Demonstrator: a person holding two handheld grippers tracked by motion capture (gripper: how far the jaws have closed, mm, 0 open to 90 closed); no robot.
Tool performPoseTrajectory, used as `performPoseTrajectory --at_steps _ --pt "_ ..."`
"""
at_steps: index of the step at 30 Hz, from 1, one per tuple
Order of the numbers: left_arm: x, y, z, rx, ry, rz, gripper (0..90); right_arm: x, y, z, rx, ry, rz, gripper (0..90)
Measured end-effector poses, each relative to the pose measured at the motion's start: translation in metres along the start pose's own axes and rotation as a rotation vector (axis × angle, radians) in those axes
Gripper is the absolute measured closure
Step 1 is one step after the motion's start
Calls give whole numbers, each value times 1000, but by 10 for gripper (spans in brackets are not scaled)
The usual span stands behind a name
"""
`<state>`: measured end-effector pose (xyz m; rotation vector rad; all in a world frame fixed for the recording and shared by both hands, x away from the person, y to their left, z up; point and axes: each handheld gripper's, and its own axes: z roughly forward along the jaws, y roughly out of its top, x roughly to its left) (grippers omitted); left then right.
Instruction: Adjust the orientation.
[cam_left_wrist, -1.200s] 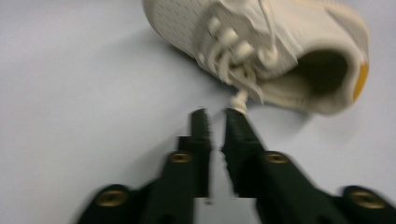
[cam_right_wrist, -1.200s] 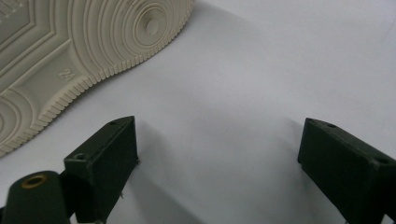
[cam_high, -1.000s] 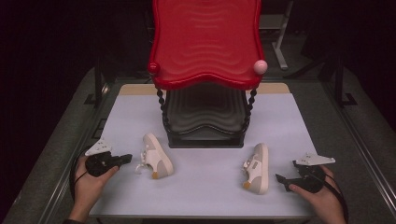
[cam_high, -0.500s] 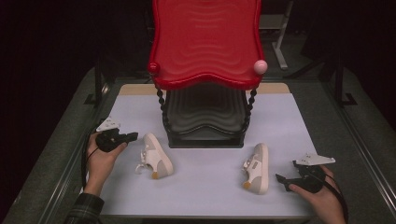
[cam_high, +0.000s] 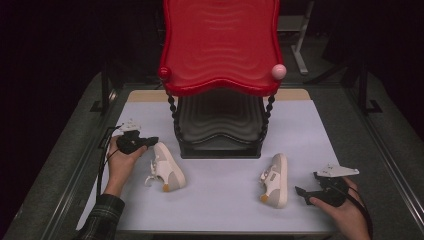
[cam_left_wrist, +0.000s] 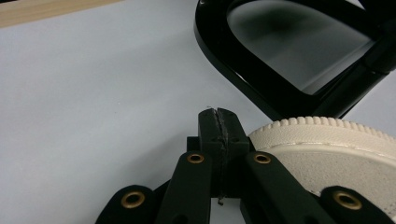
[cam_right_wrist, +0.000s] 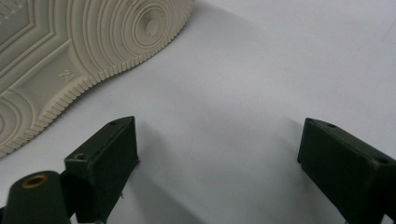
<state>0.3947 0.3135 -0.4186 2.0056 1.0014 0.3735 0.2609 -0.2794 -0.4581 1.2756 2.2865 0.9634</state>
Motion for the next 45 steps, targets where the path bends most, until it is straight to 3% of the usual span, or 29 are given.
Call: performPoseTrajectory --at_steps 7,19,27,29,32,34,35,40,45 --pt "-7 -3 -5 9 -6 24 900 0 0 0 1 -1 1 111" --pt "-51 -11 -9 11 -78 86 900 0 0 0 0 -1 0 111" --pt "-71 -15 -11 19 -130 105 900 0 0 0 1 -1 1 111" --pt "-71 -16 -12 24 -127 104 900 -1 0 0 0 3 4 113" --pt "-69 -20 -20 25 -114 88 893 -1 0 0 0 3 4 113" --pt "-73 -25 -35 27 -105 102 879 0 0 0 -1 2 1 113" --pt "-73 -25 -35 27 -105 102 877 0 0 0 -1 2 1 113" --pt "-86 -46 -55 26 -172 75 826 0 0 0 -1 0 1 113" --pt "-106 -64 -65 52 -225 95 689 0 0 0 0 1 0 113"
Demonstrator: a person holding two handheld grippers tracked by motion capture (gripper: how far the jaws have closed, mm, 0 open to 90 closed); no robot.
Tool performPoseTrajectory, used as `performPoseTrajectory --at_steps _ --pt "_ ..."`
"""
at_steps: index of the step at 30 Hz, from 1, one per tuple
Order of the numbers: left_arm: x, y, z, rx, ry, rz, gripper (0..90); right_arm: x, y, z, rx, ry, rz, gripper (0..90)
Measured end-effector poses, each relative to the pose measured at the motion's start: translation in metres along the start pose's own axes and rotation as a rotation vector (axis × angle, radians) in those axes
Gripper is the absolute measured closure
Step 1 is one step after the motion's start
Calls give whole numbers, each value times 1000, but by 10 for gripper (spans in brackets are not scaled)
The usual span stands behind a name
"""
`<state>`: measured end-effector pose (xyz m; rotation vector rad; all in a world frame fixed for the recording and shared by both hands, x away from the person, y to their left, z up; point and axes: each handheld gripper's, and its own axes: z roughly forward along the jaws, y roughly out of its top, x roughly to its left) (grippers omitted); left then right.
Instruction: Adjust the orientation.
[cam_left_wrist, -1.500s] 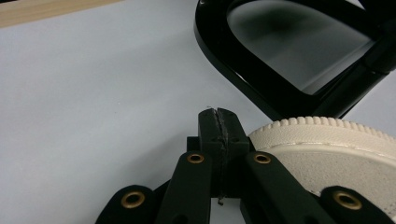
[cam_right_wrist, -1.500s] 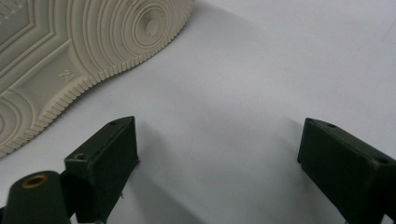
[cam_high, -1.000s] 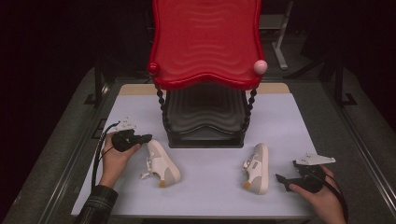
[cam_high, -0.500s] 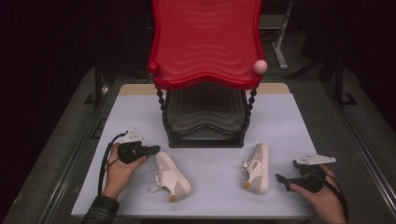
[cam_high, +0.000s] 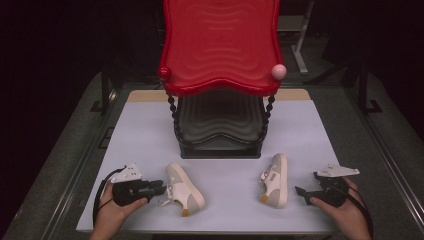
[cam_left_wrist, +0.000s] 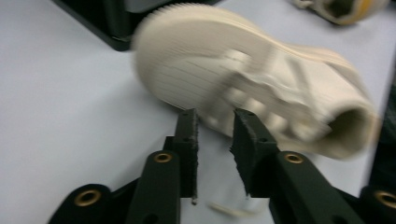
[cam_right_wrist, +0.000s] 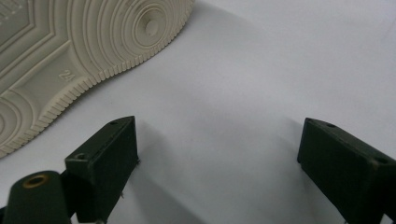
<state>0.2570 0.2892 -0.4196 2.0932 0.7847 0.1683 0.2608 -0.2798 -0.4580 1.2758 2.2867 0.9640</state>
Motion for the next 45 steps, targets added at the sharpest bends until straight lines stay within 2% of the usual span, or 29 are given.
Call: performPoseTrajectory --at_steps 1,3,5,6,7,9,17,20,21,23,25,28,29,32,35,37,45 --pt "-7 -4 -1 2 -11 -5 667 0 0 0 0 0 0 113" --pt "-10 -7 -1 9 -12 -1 649 0 0 0 0 0 0 113" --pt "-14 -11 -1 24 -28 -5 563 0 0 0 0 -1 2 113" --pt "-16 -13 -1 36 -26 -2 563 0 0 0 0 -1 2 113" --pt "-18 -15 0 45 -36 -9 494 0 0 0 -1 -1 0 113" --pt "-19 -18 2 47 -45 -14 467 0 0 0 -1 -1 0 113" --pt "-21 -15 21 61 -83 -36 442 0 0 0 -1 -2 0 113" --pt "-22 -13 26 68 -84 -38 448 0 0 0 -1 -2 0 113" --pt "-22 -12 28 71 -70 -37 448 0 0 0 -1 -2 0 113" --pt "-20 -11 28 66 -62 -47 530 1 0 0 -1 -2 0 113" --pt "-18 -10 27 62 -74 -70 535 1 0 0 -1 -3 1 113" --pt "-19 -7 27 72 -72 -67 583 1 0 0 -1 -2 1 113" --pt "-19 -7 27 71 -69 -64 637 1 0 0 -1 -3 0 113" --pt "-20 -3 27 72 -63 -63 670 1 0 0 -2 -2 -2 113" --pt "-21 4 26 72 -50 -71 774 1 0 0 -1 -2 -1 113" --pt "-21 8 26 62 -47 -79 808 1 0 0 -1 -2 -2 113" --pt "-21 21 30 75 -37 -75 840 1 0 0 -1 -3 -3 113"
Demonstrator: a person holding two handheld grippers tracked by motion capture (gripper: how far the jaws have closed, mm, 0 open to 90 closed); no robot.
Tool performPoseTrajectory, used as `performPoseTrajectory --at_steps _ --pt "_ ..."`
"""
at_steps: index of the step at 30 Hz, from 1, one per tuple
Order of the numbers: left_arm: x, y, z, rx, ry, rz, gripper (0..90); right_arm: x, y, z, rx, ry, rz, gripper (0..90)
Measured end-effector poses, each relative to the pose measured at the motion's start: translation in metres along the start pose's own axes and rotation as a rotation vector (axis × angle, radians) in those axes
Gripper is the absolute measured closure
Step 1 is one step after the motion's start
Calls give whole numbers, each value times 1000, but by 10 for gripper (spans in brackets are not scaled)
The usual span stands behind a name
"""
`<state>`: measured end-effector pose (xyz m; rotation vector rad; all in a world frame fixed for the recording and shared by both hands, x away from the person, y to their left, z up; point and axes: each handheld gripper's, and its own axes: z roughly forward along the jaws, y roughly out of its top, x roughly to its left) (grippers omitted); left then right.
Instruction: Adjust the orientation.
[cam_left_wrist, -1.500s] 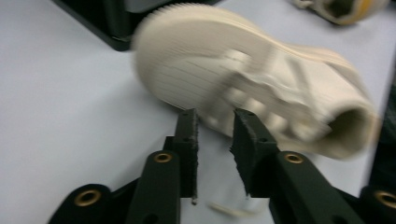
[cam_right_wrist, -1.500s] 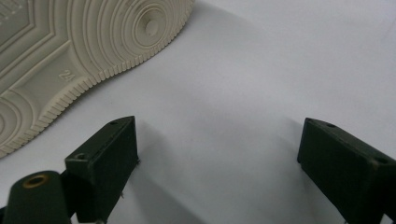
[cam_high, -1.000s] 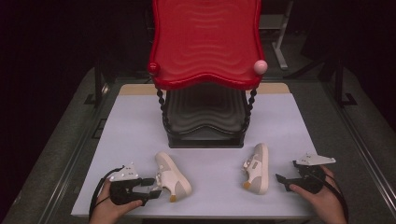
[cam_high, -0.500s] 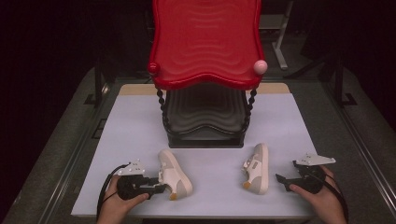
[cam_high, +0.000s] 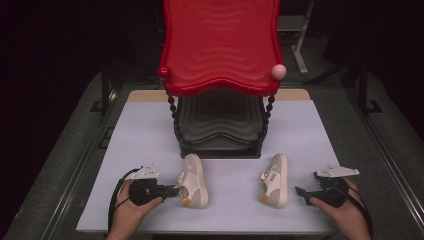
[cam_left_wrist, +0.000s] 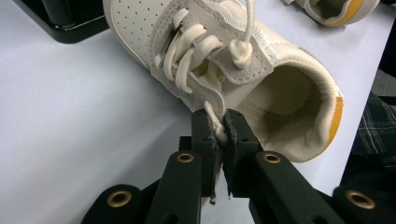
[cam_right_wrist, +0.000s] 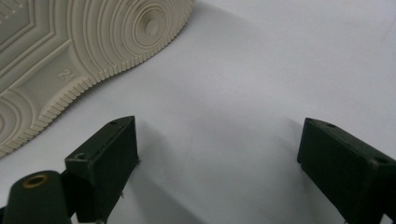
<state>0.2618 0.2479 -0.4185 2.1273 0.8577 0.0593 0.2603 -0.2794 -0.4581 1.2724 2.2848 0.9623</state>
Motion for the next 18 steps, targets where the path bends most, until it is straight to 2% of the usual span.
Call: performPoseTrajectory --at_steps 5,18 --pt "0 9 2 3 -9 18 848 0 0 0 -1 0 1 113" --pt "-11 38 18 -40 -74 61 855 0 0 0 -1 0 1 113"
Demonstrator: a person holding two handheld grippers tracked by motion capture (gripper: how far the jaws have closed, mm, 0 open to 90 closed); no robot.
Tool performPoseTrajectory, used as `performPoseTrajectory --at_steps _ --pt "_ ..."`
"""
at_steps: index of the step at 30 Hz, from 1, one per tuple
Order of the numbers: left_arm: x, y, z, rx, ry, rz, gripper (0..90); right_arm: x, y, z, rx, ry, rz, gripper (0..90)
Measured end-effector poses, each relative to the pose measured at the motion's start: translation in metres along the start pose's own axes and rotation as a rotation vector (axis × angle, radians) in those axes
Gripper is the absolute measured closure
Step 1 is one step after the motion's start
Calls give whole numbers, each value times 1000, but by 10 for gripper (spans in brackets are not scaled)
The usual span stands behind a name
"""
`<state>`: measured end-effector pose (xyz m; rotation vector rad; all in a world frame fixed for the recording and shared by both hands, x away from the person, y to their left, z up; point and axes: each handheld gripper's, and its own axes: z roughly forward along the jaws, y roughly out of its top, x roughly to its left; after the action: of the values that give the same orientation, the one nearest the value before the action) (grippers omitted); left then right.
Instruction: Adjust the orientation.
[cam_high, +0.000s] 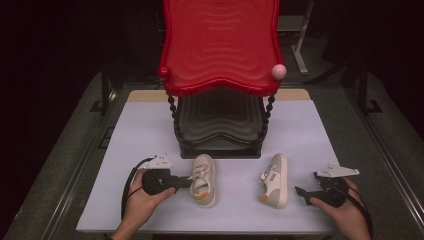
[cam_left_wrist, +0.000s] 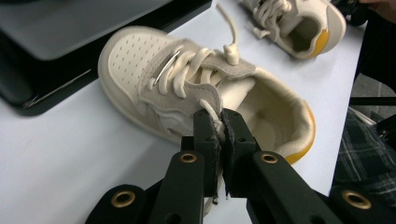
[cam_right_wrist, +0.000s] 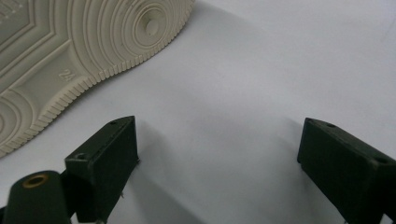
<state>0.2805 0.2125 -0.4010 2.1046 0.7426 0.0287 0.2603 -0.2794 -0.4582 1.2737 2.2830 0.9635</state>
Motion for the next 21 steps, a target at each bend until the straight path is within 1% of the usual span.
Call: performPoseTrajectory --at_steps 3,6,7,9,10,11,12,13,14,15,17,18,19,21 --pt "-1 5 7 -4 -14 12 855 0 0 0 0 0 0 113" --pt "-2 10 14 -7 -36 11 853 0 0 0 0 0 0 113" --pt "-2 10 15 -11 -35 12 844 0 0 0 0 0 0 113" --pt "-3 10 13 -14 -28 31 823 0 0 0 -1 0 0 113" --pt "-3 10 13 -14 -28 31 807 0 0 0 -1 0 0 113" --pt "-2 10 12 -26 -43 31 807 0 0 0 -1 0 0 113" --pt "-3 11 9 -46 -64 25 751 0 0 0 0 0 0 113" --pt "-3 11 7 -51 -66 29 751 0 0 0 0 0 0 113" --pt "-5 13 4 -59 -77 44 731 0 0 0 0 1 0 113" --pt "-7 14 3 -64 -85 53 691 0 0 0 -1 0 0 113" --pt "-12 15 1 -79 -108 73 680 0 0 0 -1 0 0 113" --pt "-16 16 2 -87 -123 93 666 0 0 0 -1 0 0 113" --pt "-19 17 4 -90 -135 103 651 0 0 0 -1 0 0 113" --pt "-24 17 9 -86 -150 131 623 0 0 0 -1 0 0 113"
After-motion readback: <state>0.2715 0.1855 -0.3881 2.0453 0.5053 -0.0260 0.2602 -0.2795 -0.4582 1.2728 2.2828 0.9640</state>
